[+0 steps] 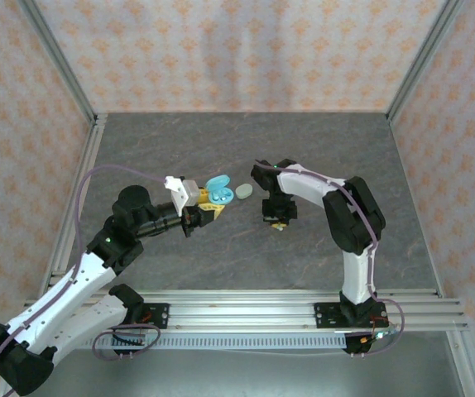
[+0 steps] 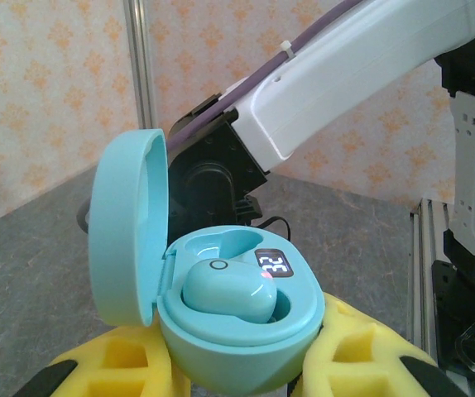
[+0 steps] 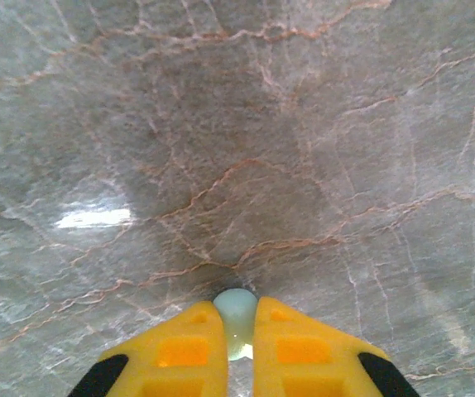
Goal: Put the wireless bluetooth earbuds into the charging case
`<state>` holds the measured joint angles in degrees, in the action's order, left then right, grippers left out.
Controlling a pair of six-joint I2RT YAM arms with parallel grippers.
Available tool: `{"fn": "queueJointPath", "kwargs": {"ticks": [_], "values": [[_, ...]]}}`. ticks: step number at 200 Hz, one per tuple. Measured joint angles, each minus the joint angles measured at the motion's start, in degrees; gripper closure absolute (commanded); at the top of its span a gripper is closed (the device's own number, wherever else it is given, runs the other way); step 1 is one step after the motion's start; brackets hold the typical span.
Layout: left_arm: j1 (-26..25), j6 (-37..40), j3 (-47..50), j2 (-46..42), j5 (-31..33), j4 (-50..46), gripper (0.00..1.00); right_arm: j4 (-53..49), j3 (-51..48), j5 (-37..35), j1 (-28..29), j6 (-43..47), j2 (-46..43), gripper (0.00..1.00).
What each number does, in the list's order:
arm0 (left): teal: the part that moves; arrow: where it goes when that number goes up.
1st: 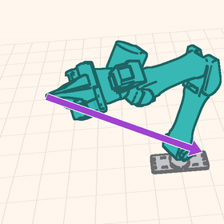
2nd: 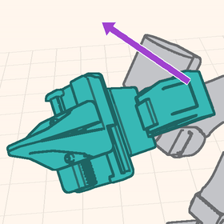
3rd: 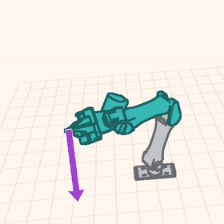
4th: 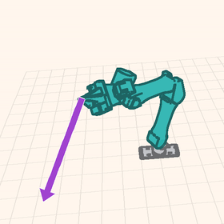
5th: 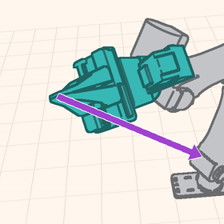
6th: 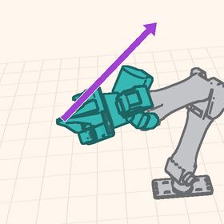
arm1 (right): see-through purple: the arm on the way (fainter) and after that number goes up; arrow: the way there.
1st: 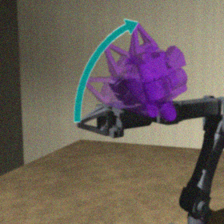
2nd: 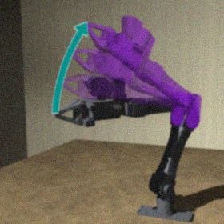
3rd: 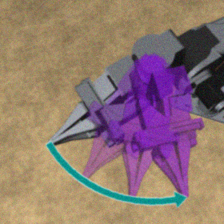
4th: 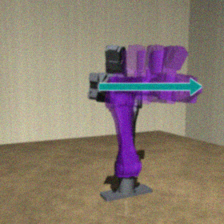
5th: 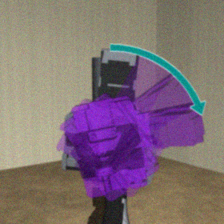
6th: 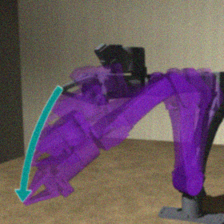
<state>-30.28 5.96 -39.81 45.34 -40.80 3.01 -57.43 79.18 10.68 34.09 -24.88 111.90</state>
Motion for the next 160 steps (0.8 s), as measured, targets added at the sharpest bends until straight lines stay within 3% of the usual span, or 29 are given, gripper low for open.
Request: {"fn": "queueJointPath", "kwargs": {"ticks": [50,105,160], "values": [[0.0,0.0,0.0,0.0,0.0,0.0,0.91,1.7,-0.6,4.7,0.0,0.0,-14.9,0.94],[0.0,0.0,0.0,0.0,0.0,0.1,0.91,9.2,-0.9,17.0,0.0,0.9,-35.5,0.95],[-0.1,-0.1,0.0,0.0,-0.2,0.3,0.91,19.3,-1.2,28.6,2.3,0.5,-43.8,0.95]]}}
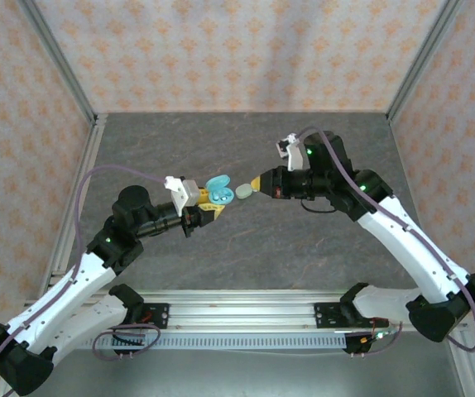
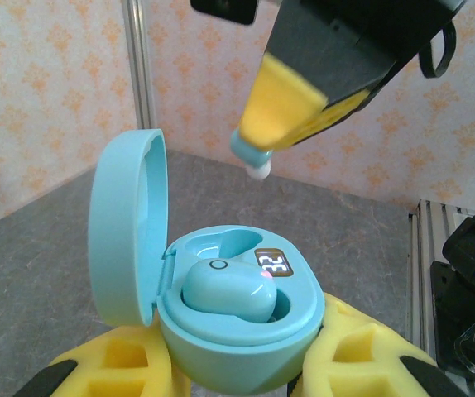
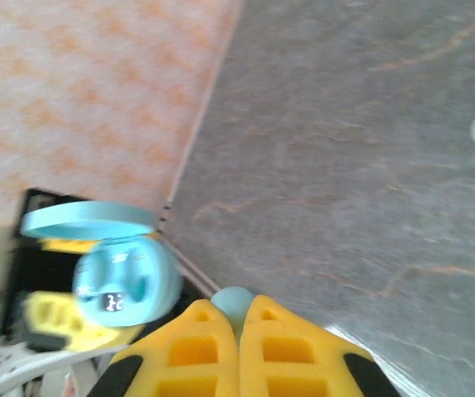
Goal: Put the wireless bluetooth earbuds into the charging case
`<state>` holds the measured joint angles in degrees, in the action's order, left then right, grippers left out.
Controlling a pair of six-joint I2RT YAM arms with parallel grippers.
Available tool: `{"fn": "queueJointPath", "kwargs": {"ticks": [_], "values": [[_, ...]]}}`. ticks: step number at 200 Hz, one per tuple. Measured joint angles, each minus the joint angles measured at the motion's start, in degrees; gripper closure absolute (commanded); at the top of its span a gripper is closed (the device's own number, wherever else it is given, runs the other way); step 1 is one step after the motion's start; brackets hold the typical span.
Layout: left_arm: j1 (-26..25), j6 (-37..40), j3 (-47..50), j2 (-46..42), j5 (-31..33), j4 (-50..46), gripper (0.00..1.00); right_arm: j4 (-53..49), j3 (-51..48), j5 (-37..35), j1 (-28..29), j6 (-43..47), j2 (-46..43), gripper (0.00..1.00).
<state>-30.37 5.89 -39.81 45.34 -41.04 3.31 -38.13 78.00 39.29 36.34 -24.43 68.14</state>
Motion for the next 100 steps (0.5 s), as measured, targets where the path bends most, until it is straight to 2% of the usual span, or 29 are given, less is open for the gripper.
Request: {"fn": "queueJointPath", "kwargs": {"ticks": [57,100], "values": [[0.0,0.0,-0.2,0.0,-0.7,0.8,0.91,4.0,3.7,4.8,5.3,0.6,1.5,0.95],[0.0,0.0,-0.6,0.0,-1.5,1.0,0.91,4.8,5.7,7.3,6.7,1.4,5.1,0.95]]}}
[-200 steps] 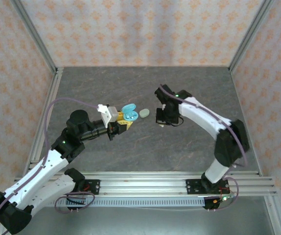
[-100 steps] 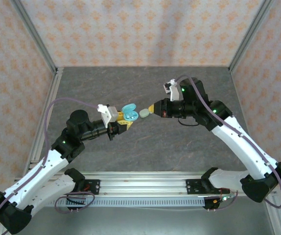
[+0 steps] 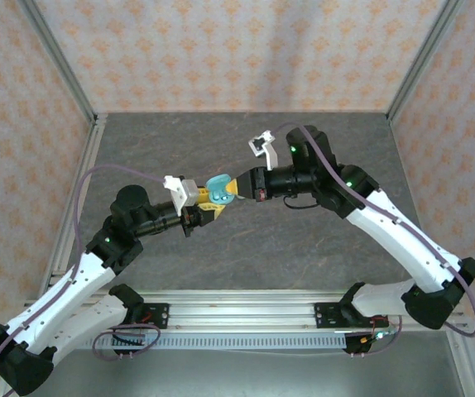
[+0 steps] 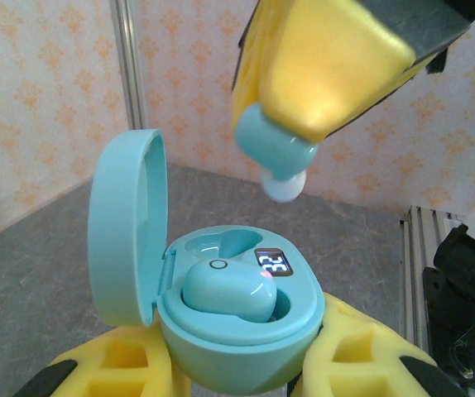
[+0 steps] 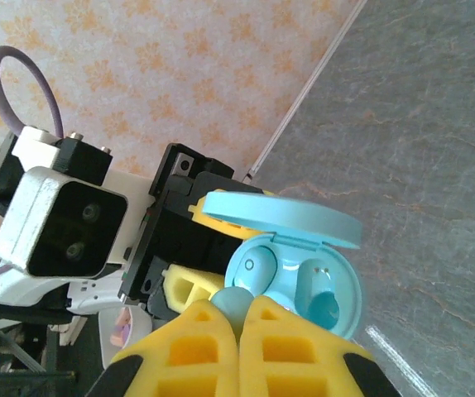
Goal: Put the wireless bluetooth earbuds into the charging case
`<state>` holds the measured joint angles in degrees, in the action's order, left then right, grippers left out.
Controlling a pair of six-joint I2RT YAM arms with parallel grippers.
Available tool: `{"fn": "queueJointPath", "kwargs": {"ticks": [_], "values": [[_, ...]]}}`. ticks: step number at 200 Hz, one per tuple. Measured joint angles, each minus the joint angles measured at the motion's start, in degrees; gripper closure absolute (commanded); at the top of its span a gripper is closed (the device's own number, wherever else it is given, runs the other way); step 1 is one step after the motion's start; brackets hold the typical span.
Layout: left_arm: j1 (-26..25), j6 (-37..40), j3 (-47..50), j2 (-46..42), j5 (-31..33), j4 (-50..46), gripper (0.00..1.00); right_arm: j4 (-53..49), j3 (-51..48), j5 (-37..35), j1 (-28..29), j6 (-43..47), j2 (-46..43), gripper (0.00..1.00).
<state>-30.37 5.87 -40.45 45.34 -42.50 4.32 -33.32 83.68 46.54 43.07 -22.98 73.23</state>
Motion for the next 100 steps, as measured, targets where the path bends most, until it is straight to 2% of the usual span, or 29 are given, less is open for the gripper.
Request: {"fn": "queueJointPath", "kwargs": {"ticks": [100], "values": [[0.0,0.0,-0.5,-0.3,-0.6,-0.2,0.91,-4.0,1.4,-1.7,0.0,4.7,2.5,0.95]]}}
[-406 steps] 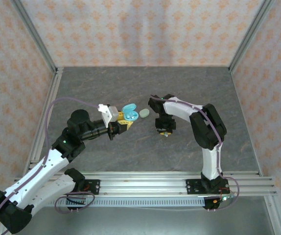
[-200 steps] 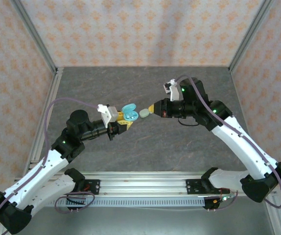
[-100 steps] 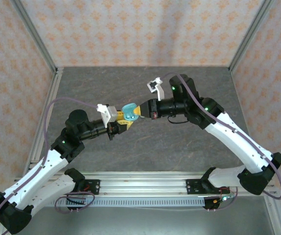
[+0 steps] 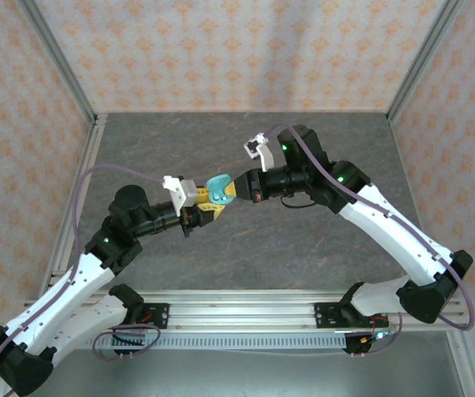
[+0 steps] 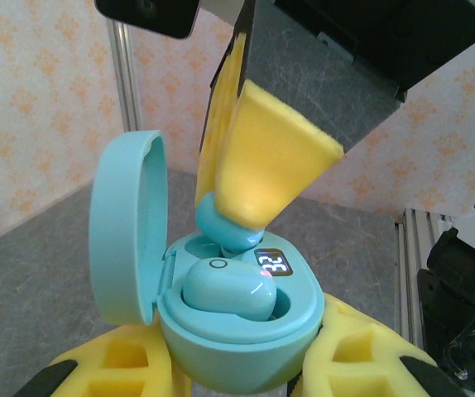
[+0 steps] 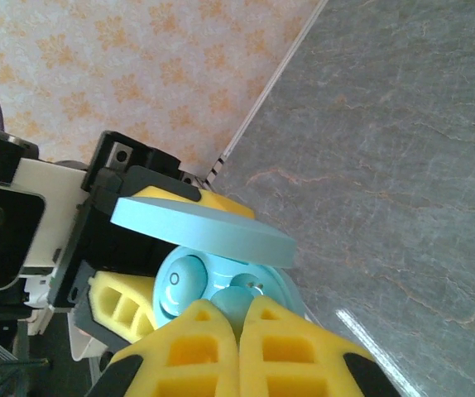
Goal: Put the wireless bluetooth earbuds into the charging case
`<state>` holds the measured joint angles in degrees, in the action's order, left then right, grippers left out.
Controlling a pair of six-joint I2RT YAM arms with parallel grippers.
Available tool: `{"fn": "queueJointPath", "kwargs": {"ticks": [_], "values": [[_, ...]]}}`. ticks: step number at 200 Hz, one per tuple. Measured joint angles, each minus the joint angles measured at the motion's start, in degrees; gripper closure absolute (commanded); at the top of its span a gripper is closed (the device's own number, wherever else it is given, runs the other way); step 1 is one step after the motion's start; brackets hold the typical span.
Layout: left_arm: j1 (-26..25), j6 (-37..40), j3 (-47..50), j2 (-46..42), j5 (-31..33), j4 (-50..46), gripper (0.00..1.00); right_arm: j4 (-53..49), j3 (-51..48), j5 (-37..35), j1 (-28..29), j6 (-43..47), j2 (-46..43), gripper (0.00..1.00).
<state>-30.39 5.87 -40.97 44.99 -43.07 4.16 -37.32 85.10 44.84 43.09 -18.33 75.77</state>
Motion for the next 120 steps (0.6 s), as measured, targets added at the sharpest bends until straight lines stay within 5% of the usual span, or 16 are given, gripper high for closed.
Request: {"fn": "queueJointPath", "kwargs": {"ticks": [120], "values": [[-0.4,0.0,-0.3,0.0,0.0,-0.9,0.91,-3.5,3.3,-0.7,0.0,1.7,1.4,0.65]]}}
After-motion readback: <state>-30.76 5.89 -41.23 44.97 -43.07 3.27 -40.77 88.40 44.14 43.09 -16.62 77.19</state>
